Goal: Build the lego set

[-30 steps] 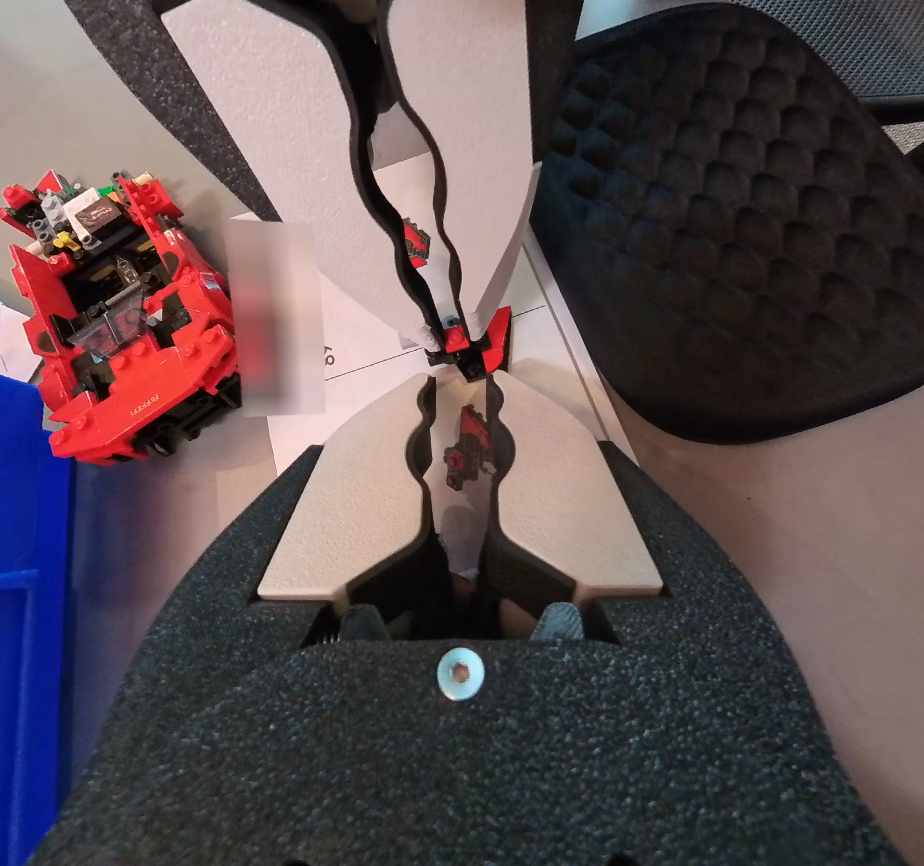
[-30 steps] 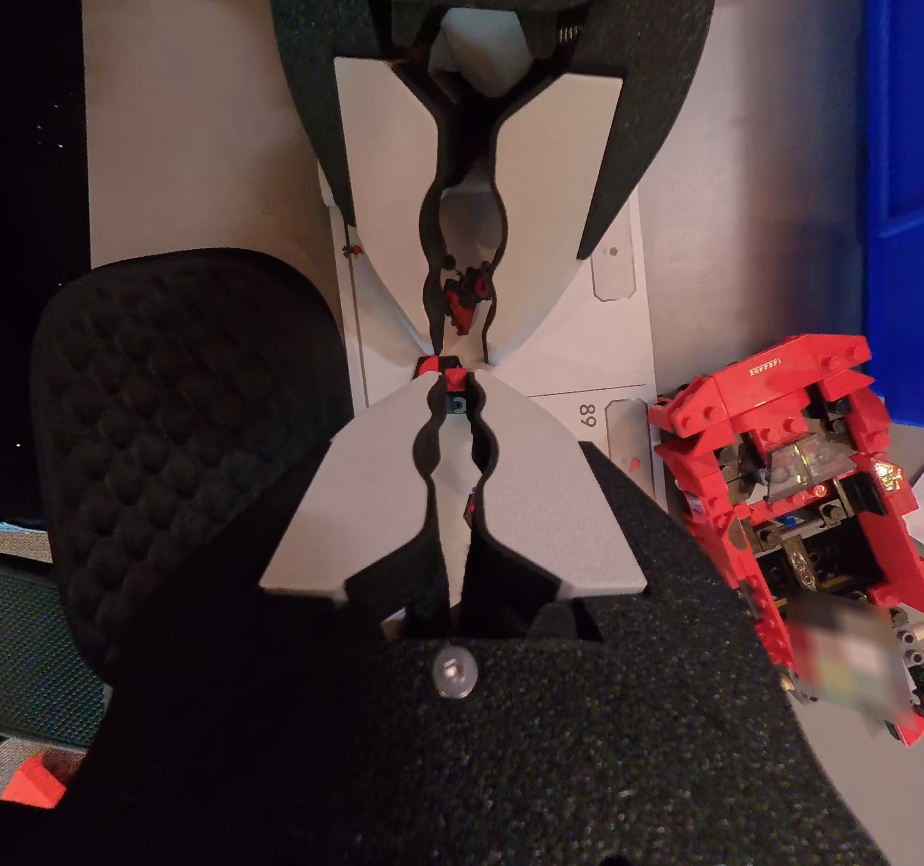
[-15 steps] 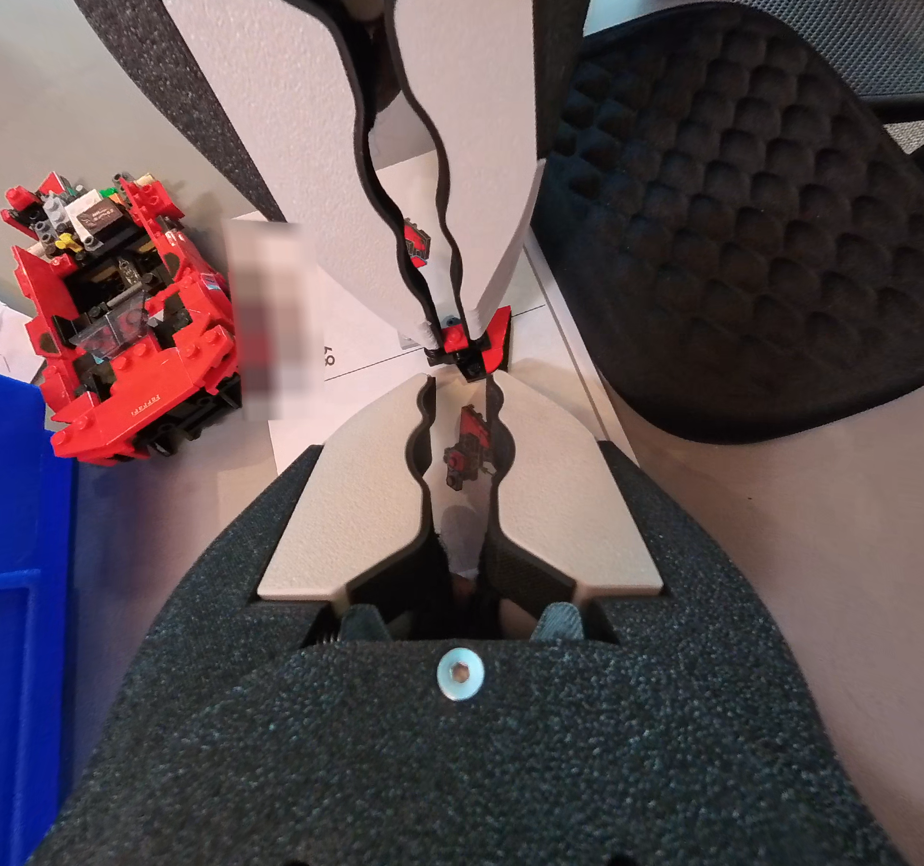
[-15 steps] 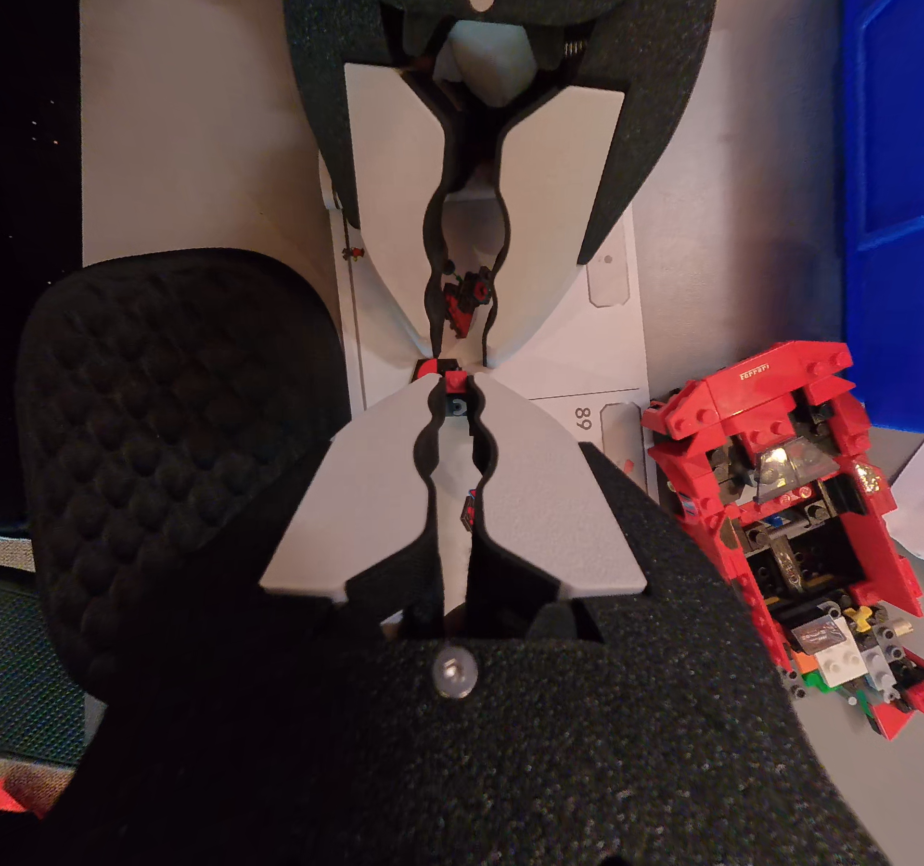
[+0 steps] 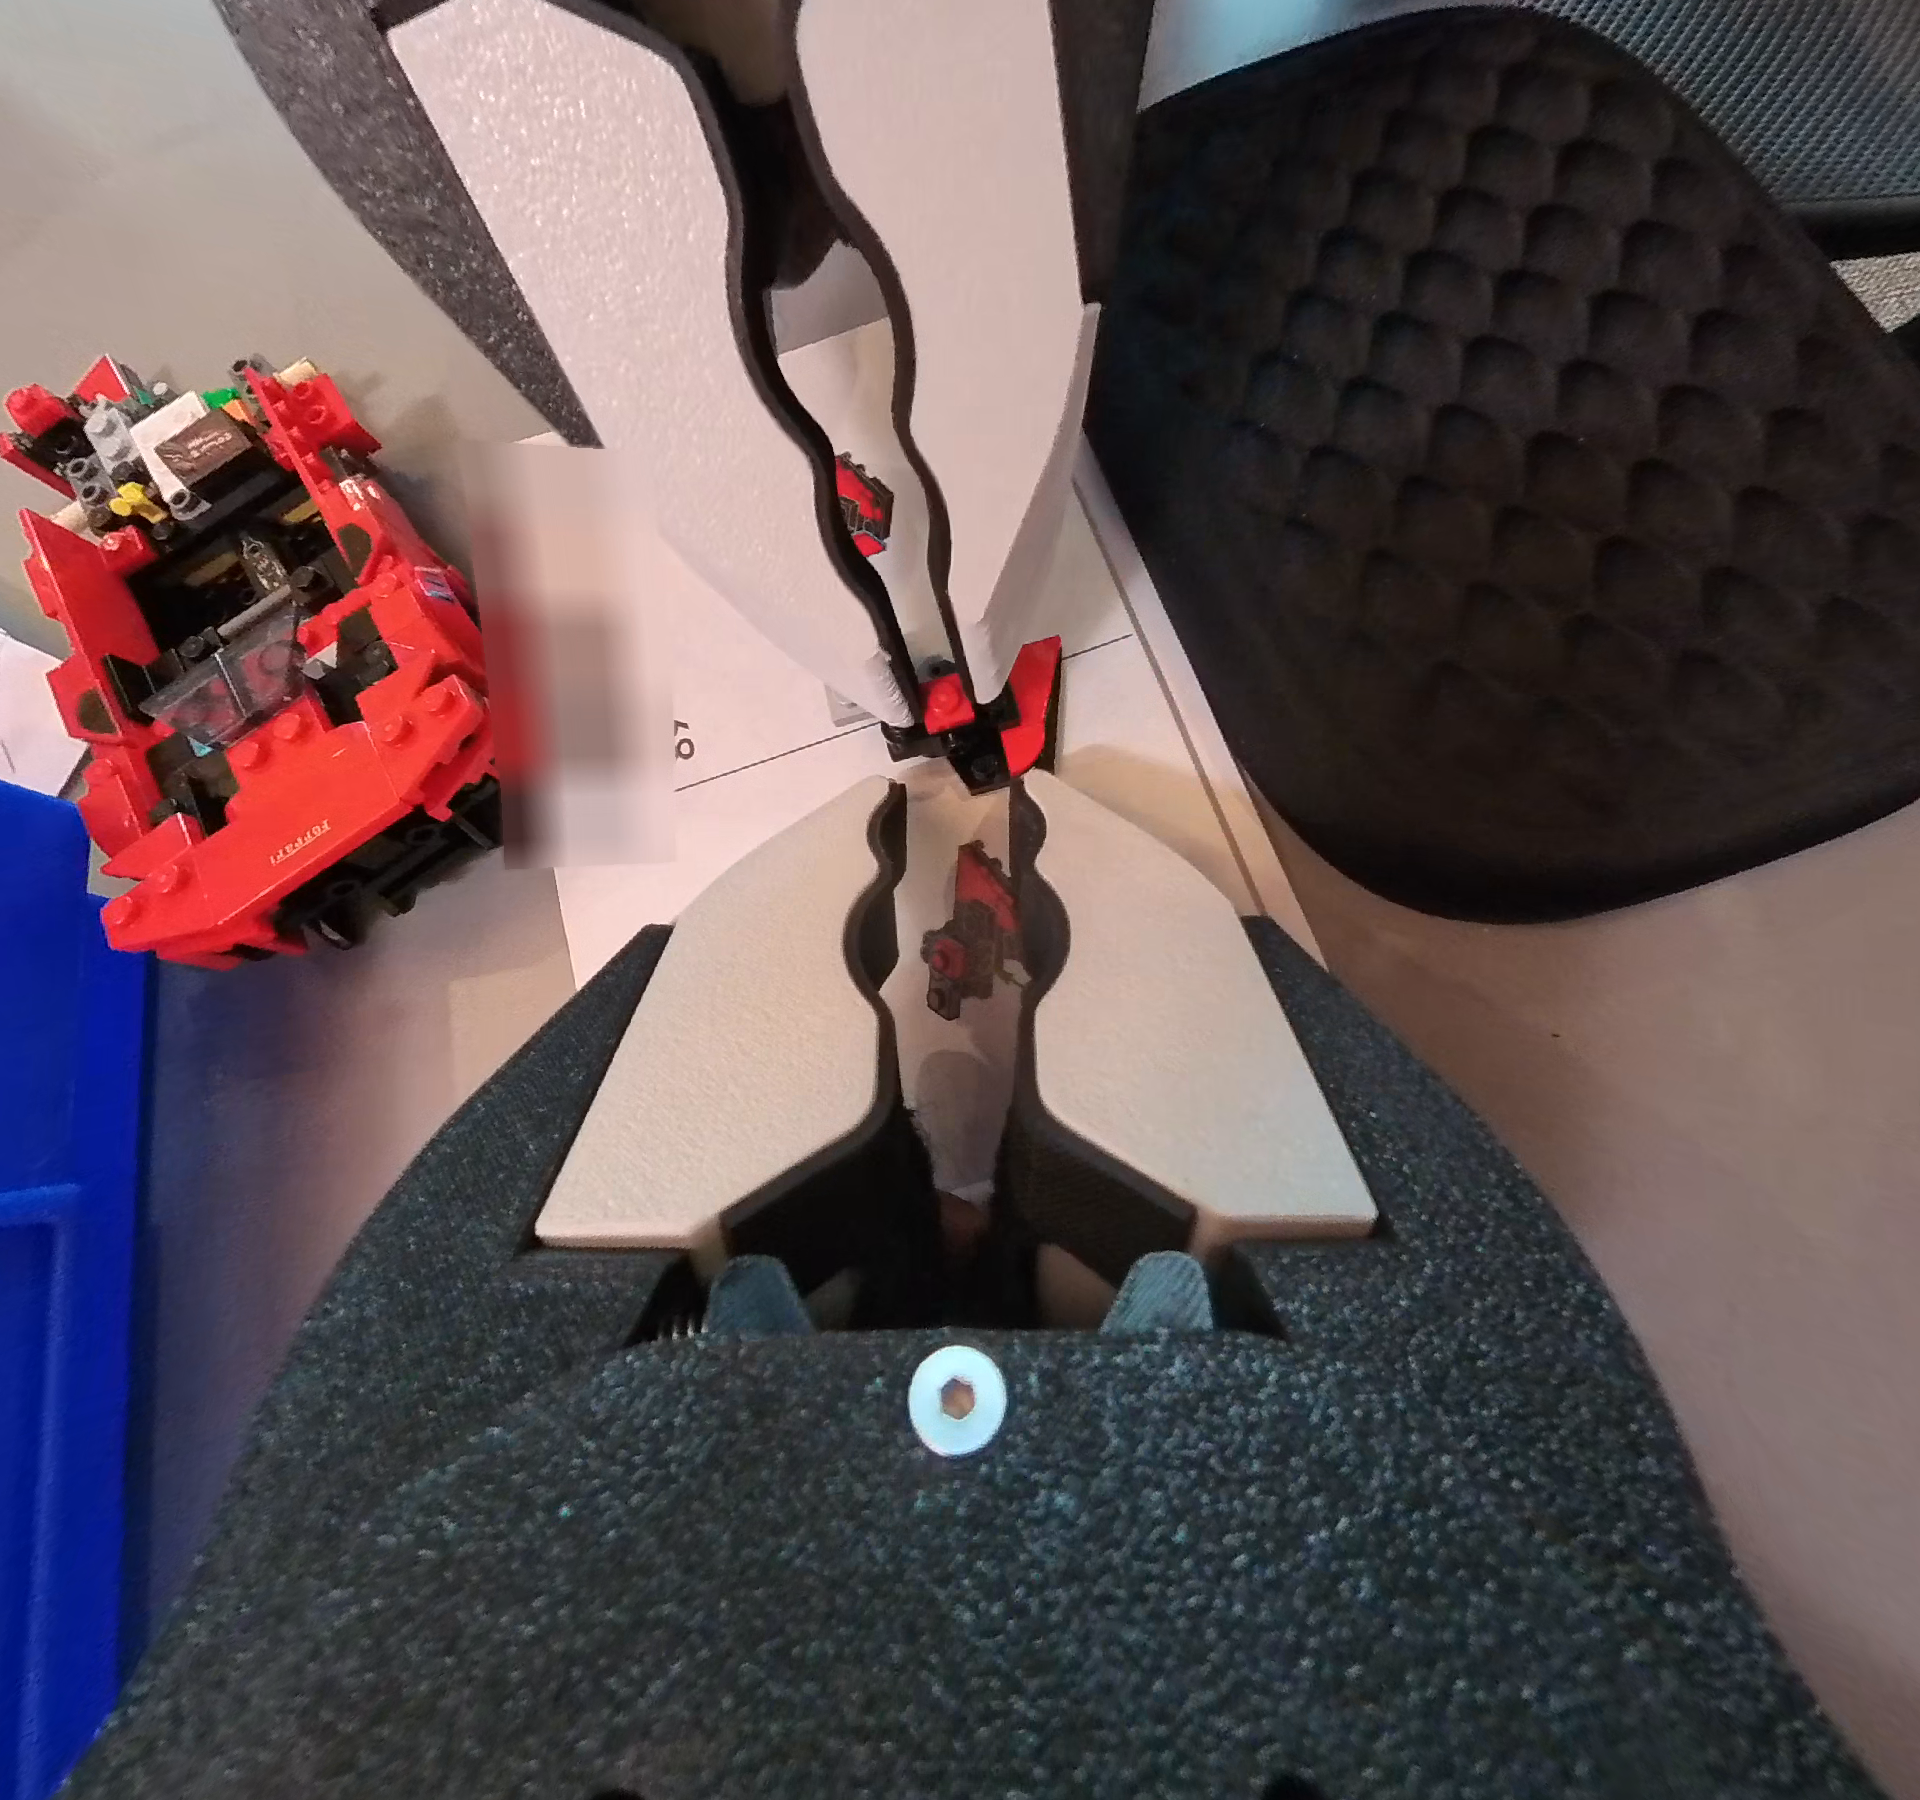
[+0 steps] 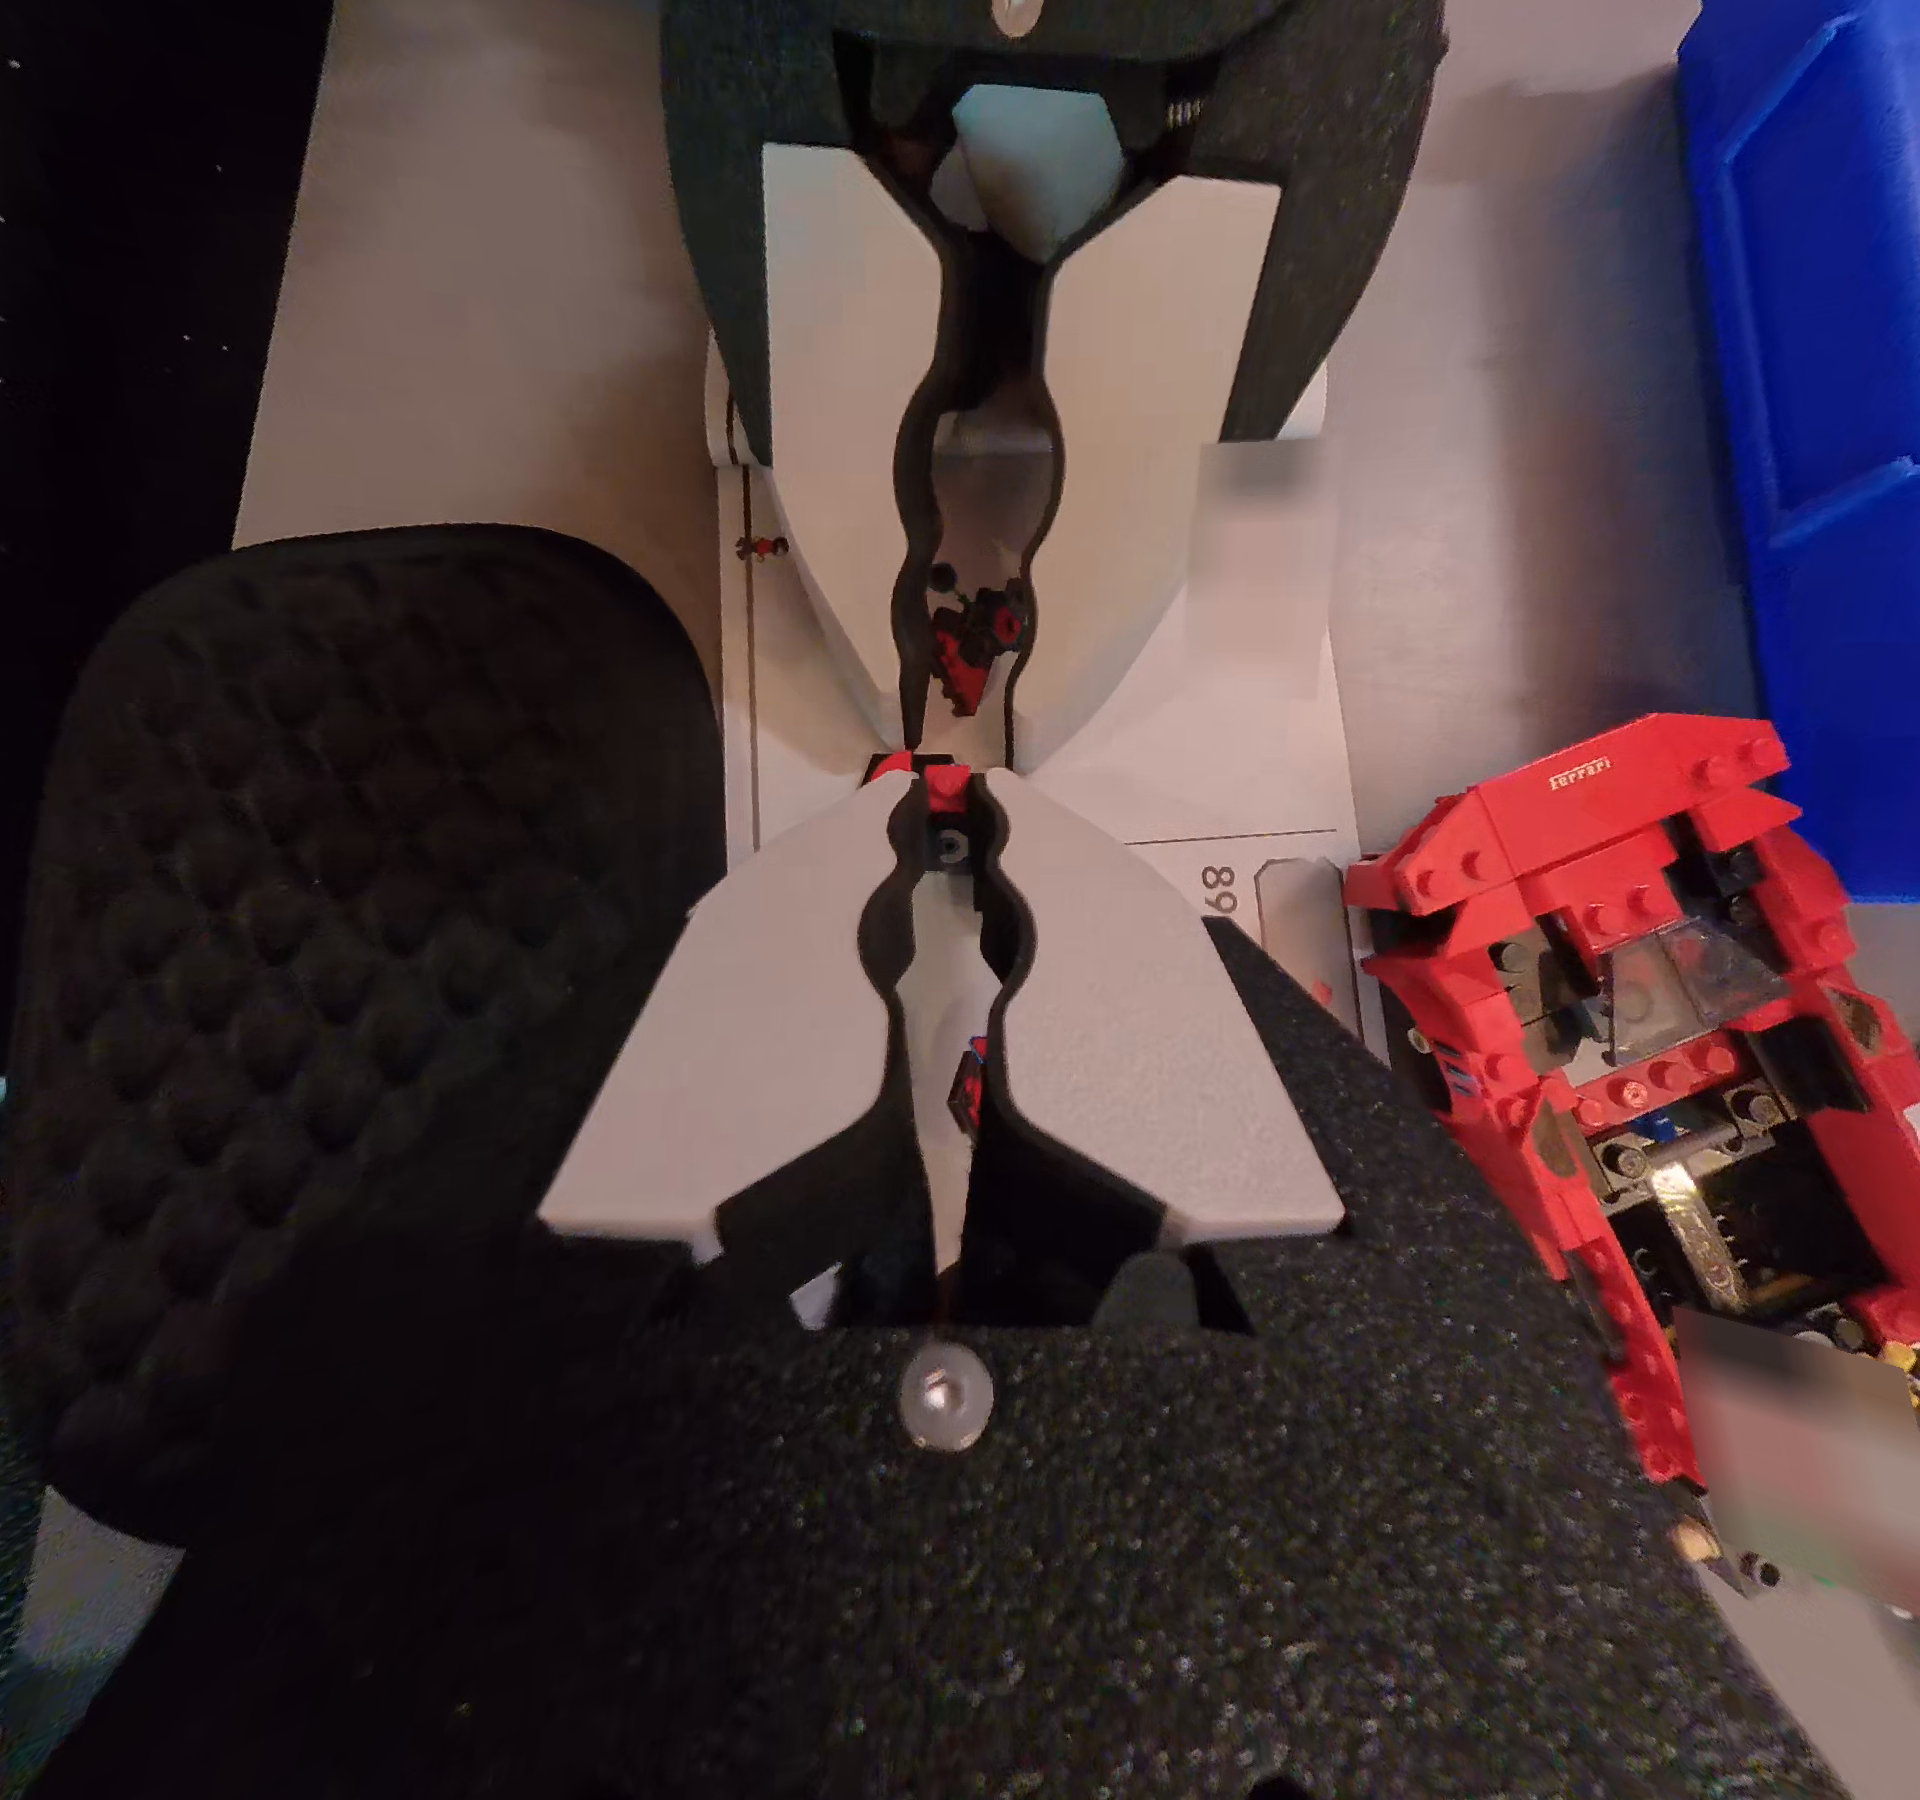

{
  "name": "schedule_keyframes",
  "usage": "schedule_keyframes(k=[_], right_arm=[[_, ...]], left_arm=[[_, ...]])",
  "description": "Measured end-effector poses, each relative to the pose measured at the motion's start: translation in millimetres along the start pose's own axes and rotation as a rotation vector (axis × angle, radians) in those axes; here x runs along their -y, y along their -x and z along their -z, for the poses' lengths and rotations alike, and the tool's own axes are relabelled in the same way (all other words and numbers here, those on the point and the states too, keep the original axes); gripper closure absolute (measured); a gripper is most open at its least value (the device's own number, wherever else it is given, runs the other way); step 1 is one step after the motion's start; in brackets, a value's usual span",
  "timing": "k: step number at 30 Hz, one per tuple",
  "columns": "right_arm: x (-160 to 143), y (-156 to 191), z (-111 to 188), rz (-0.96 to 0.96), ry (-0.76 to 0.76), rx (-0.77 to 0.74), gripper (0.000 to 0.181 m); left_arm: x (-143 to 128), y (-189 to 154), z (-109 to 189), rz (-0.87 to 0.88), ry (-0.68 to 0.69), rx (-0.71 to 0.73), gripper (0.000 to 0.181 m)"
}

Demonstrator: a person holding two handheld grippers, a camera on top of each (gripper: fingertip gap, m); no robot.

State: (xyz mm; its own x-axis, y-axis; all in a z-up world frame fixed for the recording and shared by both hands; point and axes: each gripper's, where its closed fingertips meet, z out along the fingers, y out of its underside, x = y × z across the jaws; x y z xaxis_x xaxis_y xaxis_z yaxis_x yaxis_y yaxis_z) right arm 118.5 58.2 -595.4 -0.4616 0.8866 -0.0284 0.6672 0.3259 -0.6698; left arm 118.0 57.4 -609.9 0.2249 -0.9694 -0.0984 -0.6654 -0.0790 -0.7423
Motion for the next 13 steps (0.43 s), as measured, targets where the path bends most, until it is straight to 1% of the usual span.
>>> schedule_keyframes(k=[1, 6, 10, 13], right_arm=[[-0.1, 0.1, 0.0, 0.003, -0.006, -0.003, 0.173], [-0.3, 0.1, -0.2, -0.007, -0.044, -0.002, 0.173], [-0.8, -0.1, -0.5, 0.012, 0.016, -0.032, 0.173], [-0.6, -0.1, -0.4, 0.005, 0.004, -0.030, 0.173]], left_arm=[[0.0, 0.0, 0.0, 0.000, 0.000, 0.000, 0.163], [0.0, 0.0, 0.0, 0.000, 0.000, 0.000, 0.163], [-0.1, 0.2, 0.1, 0.003, 0.000, -0.001, 0.163], [3.7, 3.2, 3.6, 0.010, -0.034, 0.015, 0.169]])
